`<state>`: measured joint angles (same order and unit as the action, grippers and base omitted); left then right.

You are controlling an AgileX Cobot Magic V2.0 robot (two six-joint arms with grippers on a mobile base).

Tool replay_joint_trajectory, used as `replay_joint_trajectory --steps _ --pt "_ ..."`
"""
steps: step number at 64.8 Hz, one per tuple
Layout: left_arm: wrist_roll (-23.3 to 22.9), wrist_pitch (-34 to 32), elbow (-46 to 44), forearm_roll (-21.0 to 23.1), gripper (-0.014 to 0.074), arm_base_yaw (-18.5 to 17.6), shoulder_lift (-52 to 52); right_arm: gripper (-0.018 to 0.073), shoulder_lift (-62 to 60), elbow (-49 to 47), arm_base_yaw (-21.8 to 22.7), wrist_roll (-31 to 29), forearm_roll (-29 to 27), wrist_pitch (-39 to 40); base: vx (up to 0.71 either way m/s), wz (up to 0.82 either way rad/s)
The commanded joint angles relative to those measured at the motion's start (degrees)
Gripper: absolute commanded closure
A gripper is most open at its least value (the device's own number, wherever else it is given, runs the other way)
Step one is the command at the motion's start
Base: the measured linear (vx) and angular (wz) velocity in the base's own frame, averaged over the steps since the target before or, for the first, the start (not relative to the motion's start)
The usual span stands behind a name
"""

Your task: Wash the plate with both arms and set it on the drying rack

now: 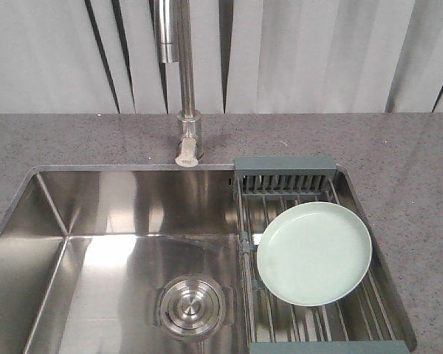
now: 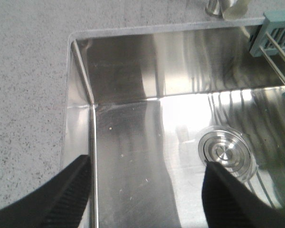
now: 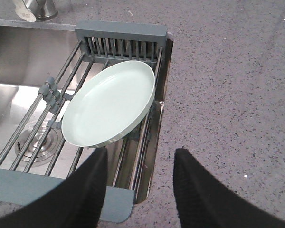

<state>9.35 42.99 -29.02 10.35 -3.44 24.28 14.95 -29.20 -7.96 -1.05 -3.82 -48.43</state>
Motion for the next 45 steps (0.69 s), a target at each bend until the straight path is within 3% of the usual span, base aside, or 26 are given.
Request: replay_joint_trajectory --steps 1,14,45 --pt "-0.5 -3.4 -3.9 0.7 0.0133 0.0 2.6 0.0230 0.5 -1.5 0.1 -0.4 0.1 3.6 0.00 0.00" --pt "-0.3 0.9 -11.8 0.7 0.0133 0.0 10.8 0.0230 0.5 -1.5 0.1 -0.4 0.1 3.6 0.00 0.00" --pt "-0.2 2.2 -23.6 0.7 0.0133 0.0 28.3 0.0230 0.5 -1.5 0.1 -0.4 0.1 3.6 0.00 0.00"
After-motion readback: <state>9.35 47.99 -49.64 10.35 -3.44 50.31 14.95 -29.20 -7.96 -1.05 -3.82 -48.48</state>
